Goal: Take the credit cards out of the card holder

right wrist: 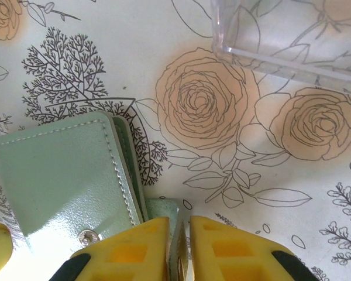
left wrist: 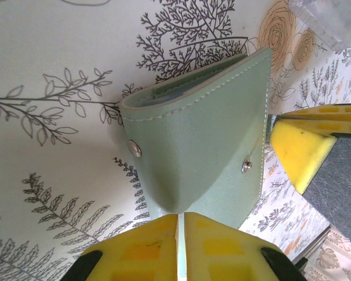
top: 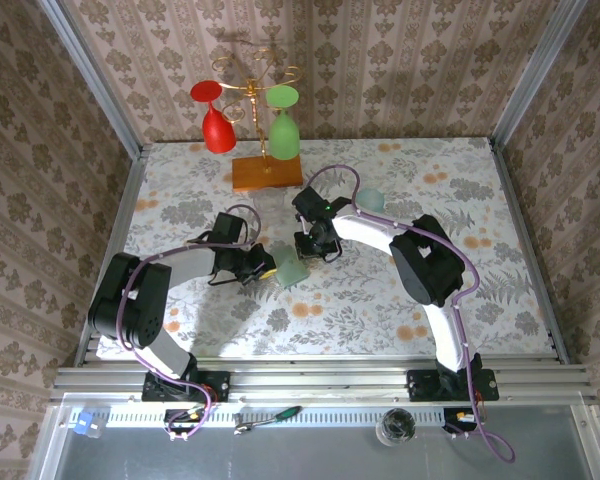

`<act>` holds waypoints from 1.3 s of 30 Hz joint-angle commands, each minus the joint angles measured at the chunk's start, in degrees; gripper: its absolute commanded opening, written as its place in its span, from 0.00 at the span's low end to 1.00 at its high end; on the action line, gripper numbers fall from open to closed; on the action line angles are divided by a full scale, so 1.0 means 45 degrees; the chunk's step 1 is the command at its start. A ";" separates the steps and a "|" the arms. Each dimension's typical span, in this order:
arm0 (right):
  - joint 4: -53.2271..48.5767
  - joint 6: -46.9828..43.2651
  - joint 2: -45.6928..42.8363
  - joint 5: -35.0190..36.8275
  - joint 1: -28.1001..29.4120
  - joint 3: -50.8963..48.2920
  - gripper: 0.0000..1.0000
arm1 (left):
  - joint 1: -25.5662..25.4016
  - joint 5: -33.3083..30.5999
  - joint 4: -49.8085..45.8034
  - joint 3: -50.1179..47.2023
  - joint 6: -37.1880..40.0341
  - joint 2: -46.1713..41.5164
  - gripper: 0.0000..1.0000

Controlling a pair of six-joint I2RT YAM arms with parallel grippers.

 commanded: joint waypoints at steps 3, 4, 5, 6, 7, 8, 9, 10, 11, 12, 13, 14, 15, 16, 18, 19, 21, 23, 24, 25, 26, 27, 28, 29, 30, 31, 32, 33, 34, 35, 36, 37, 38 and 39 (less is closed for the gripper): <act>0.0126 0.0225 0.0194 -0.0501 -0.0115 -0.0255 0.16 | 0.0108 -0.0022 0.0455 -0.0427 -0.0396 -0.0187 0.11; 0.0147 0.0235 0.0184 -0.0565 -0.0124 -0.0271 0.17 | 0.0108 -0.0027 0.0514 -0.0483 -0.0443 -0.0221 0.11; 0.0160 0.0239 0.0194 -0.0659 -0.0138 -0.0280 0.17 | 0.0098 -0.0033 0.0572 -0.0513 -0.0479 -0.0241 0.11; 0.0136 0.0266 0.0228 -0.0734 -0.0144 -0.0288 0.17 | 0.0107 -0.0045 0.0588 -0.0513 -0.0506 -0.0263 0.11; 0.0137 0.0276 0.0243 -0.0813 -0.0168 -0.0313 0.17 | 0.0106 -0.0044 0.0606 -0.0513 -0.0537 -0.0264 0.11; 0.0156 0.0312 0.0248 -0.0868 -0.0163 -0.0356 0.17 | 0.0108 -0.0071 0.0629 -0.0504 -0.0564 -0.0267 0.11; 0.0210 0.0344 0.0234 -0.0892 -0.0163 -0.0410 0.17 | 0.0108 -0.0079 0.0663 -0.0504 -0.0567 -0.0299 0.11; 0.0211 0.0354 0.0231 -0.0912 -0.0163 -0.0437 0.17 | 0.0117 -0.0086 0.0666 -0.0499 -0.0583 -0.0313 0.11; 0.0232 0.0357 0.0215 -0.0913 -0.0163 -0.0495 0.17 | 0.0098 -0.0114 0.0670 -0.0474 -0.0608 -0.0332 0.11; 0.0240 0.0381 0.0213 -0.0898 -0.0163 -0.0536 0.17 | 0.0098 -0.0153 0.0687 -0.0459 -0.0635 -0.0351 0.11; 0.0277 0.0394 0.0158 -0.0876 -0.0163 -0.0601 0.16 | 0.0106 -0.0189 0.0687 -0.0472 -0.0647 -0.0396 0.11; 0.0341 0.0442 0.0077 -0.0809 -0.0163 -0.0730 0.13 | 0.0097 -0.0218 0.0707 -0.0455 -0.0659 -0.0433 0.11; 0.0417 0.0477 -0.0056 -0.0745 -0.0163 -0.0846 0.11 | 0.0109 -0.0232 0.0709 -0.0455 -0.0672 -0.0459 0.11; 0.0500 0.0484 -0.0184 -0.0661 -0.0164 -0.1001 0.10 | 0.0108 -0.0232 0.0717 -0.0438 -0.0667 -0.0477 0.11; 0.0688 0.0544 -0.0579 -0.0488 -0.0200 -0.1290 0.06 | 0.0108 -0.0273 0.0715 -0.0382 -0.0681 -0.0512 0.11; 0.0728 0.0550 -0.0707 -0.0482 -0.0251 -0.1392 0.04 | 0.0108 -0.0288 0.0716 -0.0331 -0.0674 -0.0519 0.11; 0.0746 0.0627 -0.1030 -0.0333 -0.0327 -0.1642 0.02 | 0.0103 -0.0338 0.0720 -0.0215 -0.0655 -0.0482 0.11; 0.0748 0.0653 -0.1367 -0.0252 -0.0457 -0.1970 0.01 | 0.0108 -0.0330 0.0741 -0.0050 -0.0611 -0.0389 0.11; 0.0747 0.0667 -0.1576 -0.0182 -0.0543 -0.2172 0.01 | 0.0108 -0.0332 0.0689 0.0061 -0.0559 -0.0309 0.11; 0.0754 0.0652 -0.1759 -0.0170 -0.0651 -0.2330 0.00 | 0.0108 -0.0349 0.0650 0.0188 -0.0510 -0.0242 0.11; 0.0743 0.0662 -0.1958 -0.0170 -0.0740 -0.2522 0.00 | 0.0105 -0.0313 0.0611 0.0302 -0.0460 -0.0141 0.11; 0.0745 0.0650 -0.2168 -0.0190 -0.0854 -0.2680 0.00 | 0.0099 -0.0282 0.0575 0.0426 -0.0402 -0.0054 0.11; 0.0751 0.0632 -0.2332 -0.0180 -0.0910 -0.2840 0.00 | 0.0103 -0.0238 0.0542 0.0522 -0.0385 0.0002 0.11; 0.0747 0.0624 -0.2582 -0.0171 -0.0980 -0.2997 0.00 | 0.0098 -0.0222 0.0531 0.0618 -0.0334 0.0082 0.11; 0.0656 0.0559 -0.2779 -0.0152 -0.1036 -0.3108 0.00 | 0.0085 -0.0210 0.0532 0.0707 -0.0314 0.0153 0.11; 0.0549 0.0509 -0.2946 -0.0117 -0.1076 -0.3179 0.00 | 0.0087 -0.0201 0.0502 0.0795 -0.0277 0.0205 0.11; 0.0445 0.0466 -0.3131 -0.0060 -0.1098 -0.3255 0.00 | 0.0074 -0.0192 0.0478 0.0885 -0.0245 0.0259 0.10; 0.0327 0.0426 -0.3330 0.0012 -0.1118 -0.3304 0.00 | 0.0075 -0.0161 0.0421 0.1002 -0.0201 0.0330 0.10; 0.0229 0.0399 -0.3491 0.0071 -0.1120 -0.3346 0.00 | 0.0069 -0.0149 0.0397 0.1076 -0.0177 0.0398 0.10; 0.0096 0.0392 -0.3666 0.0130 -0.1120 -0.3383 0.00 | 0.0087 -0.0123 0.0395 0.1185 -0.0161 0.0487 0.10; -0.0002 0.0418 -0.3827 0.0190 -0.1120 -0.3403 0.00 | 0.0081 -0.0086 0.0379 0.1281 -0.0137 0.0567 0.09; -0.0065 0.0444 -0.3977 0.0251 -0.1120 -0.3420 0.00 | 0.0049 -0.0069 0.0356 0.1365 -0.0146 0.0642 0.08; -0.0077 0.0508 -0.4146 0.0293 -0.1120 -0.3475 0.00 | 0.0025 -0.0063 0.0317 0.1461 -0.0175 0.0686 0.08; -0.0097 0.0571 -0.4354 0.0331 -0.1120 -0.3489 0.00 | -0.0042 -0.0076 0.0218 0.1562 -0.0177 0.0704 0.07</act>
